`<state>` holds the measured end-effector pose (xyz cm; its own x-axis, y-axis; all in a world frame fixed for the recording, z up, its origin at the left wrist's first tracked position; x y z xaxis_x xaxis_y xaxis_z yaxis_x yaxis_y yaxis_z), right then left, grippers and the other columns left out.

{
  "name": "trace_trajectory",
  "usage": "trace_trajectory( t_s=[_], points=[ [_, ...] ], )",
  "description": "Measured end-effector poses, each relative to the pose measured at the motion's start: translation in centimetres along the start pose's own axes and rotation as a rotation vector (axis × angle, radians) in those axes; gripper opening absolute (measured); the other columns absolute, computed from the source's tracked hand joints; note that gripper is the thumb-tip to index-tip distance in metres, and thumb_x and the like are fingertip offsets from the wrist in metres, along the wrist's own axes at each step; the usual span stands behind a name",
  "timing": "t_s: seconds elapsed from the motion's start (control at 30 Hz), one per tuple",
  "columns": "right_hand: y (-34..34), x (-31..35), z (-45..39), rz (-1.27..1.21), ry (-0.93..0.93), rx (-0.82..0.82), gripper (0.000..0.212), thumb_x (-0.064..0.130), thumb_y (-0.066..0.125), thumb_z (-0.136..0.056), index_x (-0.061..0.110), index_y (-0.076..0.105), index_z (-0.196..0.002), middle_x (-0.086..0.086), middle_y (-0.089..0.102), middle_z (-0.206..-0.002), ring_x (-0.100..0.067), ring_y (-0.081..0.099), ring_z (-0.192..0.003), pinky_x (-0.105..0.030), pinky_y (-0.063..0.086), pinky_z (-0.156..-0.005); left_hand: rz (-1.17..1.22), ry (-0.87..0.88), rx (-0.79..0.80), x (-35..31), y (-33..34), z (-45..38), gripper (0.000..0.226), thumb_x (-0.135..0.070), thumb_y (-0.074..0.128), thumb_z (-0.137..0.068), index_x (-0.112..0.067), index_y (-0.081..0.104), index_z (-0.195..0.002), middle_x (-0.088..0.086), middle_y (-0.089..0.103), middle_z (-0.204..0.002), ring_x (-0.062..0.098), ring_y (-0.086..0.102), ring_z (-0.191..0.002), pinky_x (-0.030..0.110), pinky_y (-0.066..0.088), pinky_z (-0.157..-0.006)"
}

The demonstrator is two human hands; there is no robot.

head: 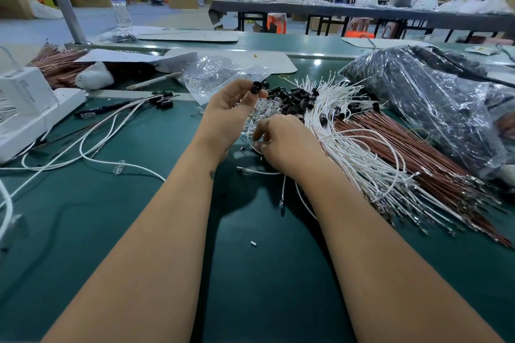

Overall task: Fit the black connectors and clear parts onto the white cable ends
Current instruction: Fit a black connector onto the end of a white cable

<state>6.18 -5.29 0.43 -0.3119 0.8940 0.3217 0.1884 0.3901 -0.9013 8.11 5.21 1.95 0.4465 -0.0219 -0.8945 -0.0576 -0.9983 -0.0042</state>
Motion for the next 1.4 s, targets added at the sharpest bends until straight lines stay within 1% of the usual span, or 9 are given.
trace_trajectory(
  t_s=[0.23, 0.33, 0.43, 0.5, 0.6, 0.73, 0.87, 1.27, 1.4],
  points=[
    [-1.2, -0.5, 0.2, -0.138, 0.066, -0.114, 0.007, 0.021, 0.064, -0.084, 0.020, 0.057, -0.087, -0.001, 0.064, -0.088, -0.023, 0.058, -0.084, -0.032, 0.047, -0.072, 0.108, 0.062, 0.105, -0.6, 0.9, 0.2, 0.022, -0.002, 0.051, -0.096, -0.018, 0.061, -0.085, -0.006, 0.071, -0.094, 0.003, 0.063, -0.098, 0.015, 0.045, -0.090],
    [-2.3, -1.3, 0.4, -0.310, 0.119, -0.247, 0.012, 0.014, 0.064, -0.080, 0.022, 0.055, -0.083, 0.004, 0.061, -0.077, -0.018, 0.058, -0.073, -0.027, 0.042, -0.063, 0.094, 0.050, 0.124, -0.6, 1.0, 0.2, 0.021, -0.001, 0.049, -0.097, -0.016, 0.060, -0.087, -0.001, 0.068, -0.085, 0.008, 0.064, -0.089, 0.019, 0.047, -0.090],
    [-3.3, -2.8, 0.6, -0.594, 0.234, -0.379, 0.013, 0.014, 0.067, -0.081, 0.024, 0.059, -0.078, 0.008, 0.061, -0.071, -0.008, 0.059, -0.065, -0.021, 0.045, -0.058, -0.008, -0.088, 0.091, 0.5, 0.7, 0.1, 0.020, -0.005, 0.044, -0.099, -0.016, 0.056, -0.089, -0.001, 0.052, -0.066, 0.010, 0.051, -0.061, 0.022, 0.049, -0.068],
    [-3.4, -4.1, 0.7, -0.866, 0.327, -0.423, 0.013, 0.012, 0.068, -0.082, 0.023, 0.064, -0.076, 0.003, 0.064, -0.071, -0.009, 0.060, -0.059, -0.025, 0.051, -0.061, -0.066, -0.160, 0.041, 1.0, 0.3, 0.1, 0.018, -0.010, 0.039, -0.100, -0.017, 0.052, -0.089, -0.004, 0.043, -0.060, 0.006, 0.038, -0.051, 0.021, 0.035, -0.052],
    [-3.0, -4.9, 0.7, -1.201, 0.387, -0.420, 0.013, 0.007, 0.064, -0.087, 0.017, 0.067, -0.080, 0.001, 0.063, -0.070, -0.008, 0.057, -0.057, -0.022, 0.049, -0.059, -0.146, -0.147, 0.011, 0.9, 0.0, 0.1, 0.015, -0.020, 0.039, -0.102, -0.018, 0.049, -0.091, -0.007, 0.041, -0.061, 0.006, 0.033, -0.050, 0.021, 0.028, -0.050],
    [-2.7, -4.7, 0.5, -1.410, 0.346, -0.411, 0.011, 0.008, 0.059, -0.092, 0.010, 0.069, -0.087, 0.001, 0.061, -0.066, -0.010, 0.055, -0.058, -0.020, 0.048, -0.057, -0.355, -0.066, 0.072, 0.8, 0.3, 0.5, 0.014, -0.019, 0.049, -0.099, -0.020, 0.055, -0.086, -0.004, 0.037, -0.061, 0.006, 0.029, -0.048, 0.018, 0.026, -0.047],
    [-2.6, -4.9, 0.4, -1.394, 0.361, -0.400, 0.015, 0.009, 0.057, -0.094, 0.009, 0.068, -0.085, 0.001, 0.059, -0.064, -0.010, 0.053, -0.056, -0.019, 0.046, -0.054, -0.463, -0.104, 0.052, 1.3, 0.2, 0.5, 0.013, -0.016, 0.052, -0.097, -0.021, 0.063, -0.092, -0.008, 0.042, -0.058, 0.006, 0.033, -0.049, 0.021, 0.029, -0.050],
    [-2.5, -4.3, 0.3, -1.137, 0.338, -0.352, 0.019, 0.006, 0.058, -0.093, 0.015, 0.066, -0.079, 0.000, 0.061, -0.067, -0.009, 0.055, -0.059, -0.015, 0.047, -0.052, -0.360, -0.100, 0.092, 1.0, 0.7, 0.8, 0.013, -0.012, 0.053, -0.096, -0.012, 0.065, -0.090, -0.008, 0.041, -0.056, 0.000, 0.034, -0.041, 0.011, 0.028, -0.043],
    [-2.3, -4.5, 0.2, -1.097, 0.343, -0.356, 0.017, 0.006, 0.058, -0.093, 0.015, 0.066, -0.080, 0.000, 0.062, -0.067, -0.006, 0.055, -0.057, -0.014, 0.046, -0.052, -0.382, -0.086, 0.066, 1.4, 0.4, 0.7, 0.013, -0.015, 0.054, -0.095, -0.012, 0.065, -0.087, -0.015, 0.039, -0.048, 0.000, 0.034, -0.042, 0.012, 0.028, -0.043]
  ],
)
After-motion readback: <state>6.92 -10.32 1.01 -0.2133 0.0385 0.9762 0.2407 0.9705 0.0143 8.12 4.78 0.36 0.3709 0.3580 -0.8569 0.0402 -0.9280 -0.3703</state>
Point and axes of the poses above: each hand's wrist, its own z-axis away from the middle knuckle, its own y-axis out of the palm, x = y × z, the point moved 7 cm from there along -z, towards the middle knuckle
